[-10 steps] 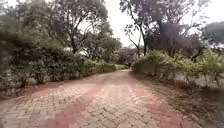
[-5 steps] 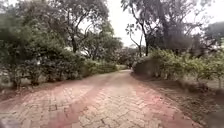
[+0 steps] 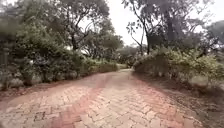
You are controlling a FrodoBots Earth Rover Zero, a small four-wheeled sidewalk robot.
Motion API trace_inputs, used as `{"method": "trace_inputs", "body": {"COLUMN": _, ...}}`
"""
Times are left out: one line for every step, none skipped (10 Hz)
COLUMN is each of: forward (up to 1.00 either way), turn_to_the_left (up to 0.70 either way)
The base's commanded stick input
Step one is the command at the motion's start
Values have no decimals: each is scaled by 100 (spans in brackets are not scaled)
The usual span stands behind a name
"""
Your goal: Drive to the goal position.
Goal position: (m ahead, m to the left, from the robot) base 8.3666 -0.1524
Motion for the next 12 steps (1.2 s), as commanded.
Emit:
{"method": "trace_inputs", "body": {"forward": 70, "turn_to_the_left": 0}}
{"method": "trace_inputs", "body": {"forward": 70, "turn_to_the_left": 0}}
{"method": "trace_inputs", "body": {"forward": 70, "turn_to_the_left": 0}}
{"method": "trace_inputs", "body": {"forward": 70, "turn_to_the_left": 0}}
{"method": "trace_inputs", "body": {"forward": 70, "turn_to_the_left": 0}}
{"method": "trace_inputs", "body": {"forward": 70, "turn_to_the_left": 0}}
{"method": "trace_inputs", "body": {"forward": 70, "turn_to_the_left": 0}}
{"method": "trace_inputs", "body": {"forward": 70, "turn_to_the_left": -11}}
{"method": "trace_inputs", "body": {"forward": 70, "turn_to_the_left": -30}}
{"method": "trace_inputs", "body": {"forward": 70, "turn_to_the_left": -29}}
{"method": "trace_inputs", "body": {"forward": 70, "turn_to_the_left": -20}}
{"method": "trace_inputs", "body": {"forward": 70, "turn_to_the_left": -11}}
